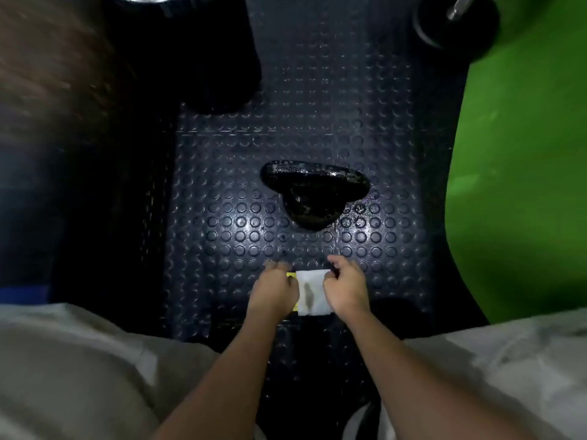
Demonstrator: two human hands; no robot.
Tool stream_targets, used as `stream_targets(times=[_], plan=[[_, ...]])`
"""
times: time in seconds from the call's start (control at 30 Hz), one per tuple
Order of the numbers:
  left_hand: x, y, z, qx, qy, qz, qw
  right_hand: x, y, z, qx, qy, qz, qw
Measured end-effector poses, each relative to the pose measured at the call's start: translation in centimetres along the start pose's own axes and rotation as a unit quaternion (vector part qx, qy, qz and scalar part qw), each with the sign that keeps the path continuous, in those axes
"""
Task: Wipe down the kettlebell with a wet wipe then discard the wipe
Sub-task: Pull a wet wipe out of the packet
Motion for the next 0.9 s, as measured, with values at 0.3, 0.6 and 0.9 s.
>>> stream_targets(times=[0.3,0.6,0.9], plan=[[-1.0,2.8,-1.4,-0.051,0.036,0.067,0.996,-0.8,2.9,4.0,-0.05,0.016,0.082,0.995],[-1.2,3.3,-1.7,-0.004,0.08,0.104,0.991,-0.2,2.0,4.4,-0.015,-0.046,0.037,0.998],[0.5,1.3,1.1,0.161,0.097,0.102,0.977,0.6,0.7,2.4,-0.102,-0.041,0.067,0.992]])
Point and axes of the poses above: each hand's wrist, its own x-axis away from the middle knuckle, its own y-axis out of the palm, z = x × y, the point moved 1 cm from there along -x, towards the middle knuckle, and after that the axes turned 2 degrees about x, right-handed, at the moved point
